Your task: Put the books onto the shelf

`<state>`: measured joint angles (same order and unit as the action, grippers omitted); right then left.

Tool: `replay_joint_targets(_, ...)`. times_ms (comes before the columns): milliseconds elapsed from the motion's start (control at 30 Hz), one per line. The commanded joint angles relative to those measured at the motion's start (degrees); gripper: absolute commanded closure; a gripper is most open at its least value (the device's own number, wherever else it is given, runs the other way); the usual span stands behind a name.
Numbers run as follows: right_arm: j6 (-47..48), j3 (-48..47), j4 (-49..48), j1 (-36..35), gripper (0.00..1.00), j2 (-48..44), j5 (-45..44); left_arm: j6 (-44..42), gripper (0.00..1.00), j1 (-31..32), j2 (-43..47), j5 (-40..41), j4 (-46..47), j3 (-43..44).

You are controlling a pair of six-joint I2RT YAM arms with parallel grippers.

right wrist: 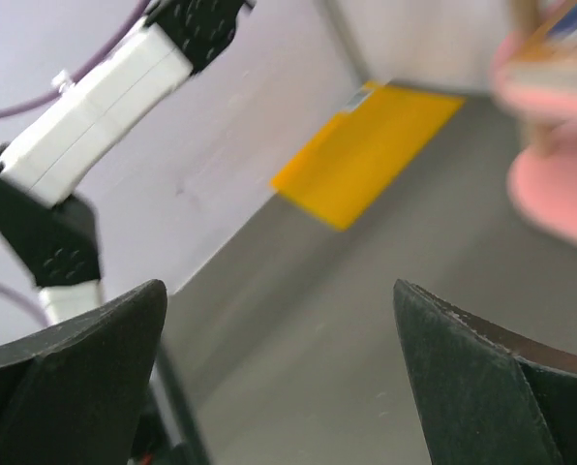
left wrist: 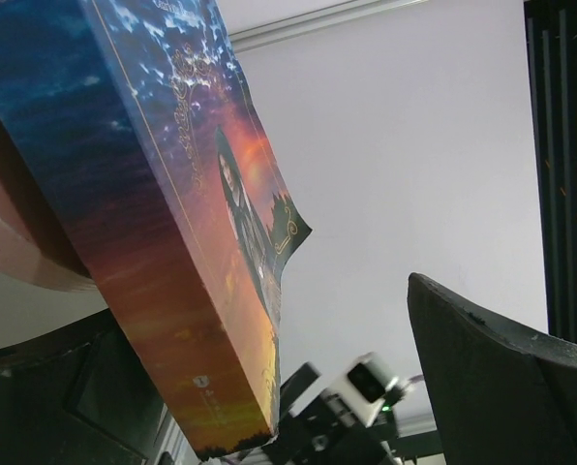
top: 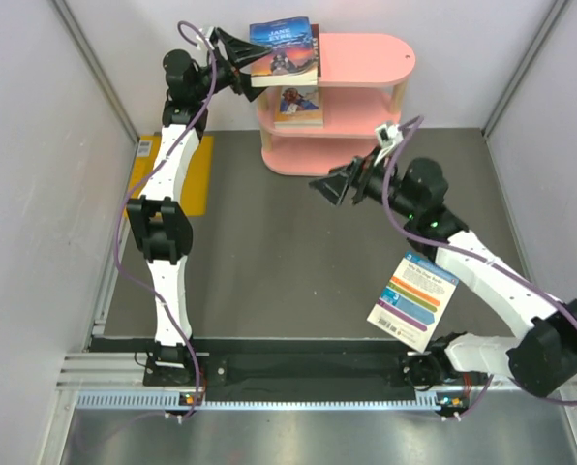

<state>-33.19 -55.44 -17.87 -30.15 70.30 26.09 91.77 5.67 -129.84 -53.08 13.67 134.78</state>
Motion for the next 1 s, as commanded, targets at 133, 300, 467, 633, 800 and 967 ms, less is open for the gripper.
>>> replay_joint_targets(133,17.28,-16.18,24.2,-0.52,0.0,4.3,-18.86,-4.31,0.01,0.13,5.56,-0.44,0.57,-0.31)
replay_joint_targets(300,20.26,-21.54,25.51,-1.66,0.0,8.09,-25.82,-8.95,0.01,0.13,5.21,-0.71,-4.26,-0.31)
replay_joint_targets(467,21.5,-22.08,25.95,-2.1,0.0,8.19,-30.22,-15.12,0.01,0.04,5.74,-0.62,-10.06,-0.22)
replay_joint_targets(633,21.06,-18.83,25.17,-2.1,0.01,7.04,-29.08,-17.5,0.01,-0.48,4.16,-3.08,-13.4,2.59)
replay_joint_targets(800,20.27,-15.23,23.67,-2.19,0.0,6.07,-28.2,-16.53,0.01,-1.36,3.11,-6.5,-13.41,3.29)
replay_joint_targets(967,19.65,-13.82,22.97,-2.1,0.0,6.07,-26.79,-16.0,0.01,-3.12,2.75,-10.2,-13.41,3.38)
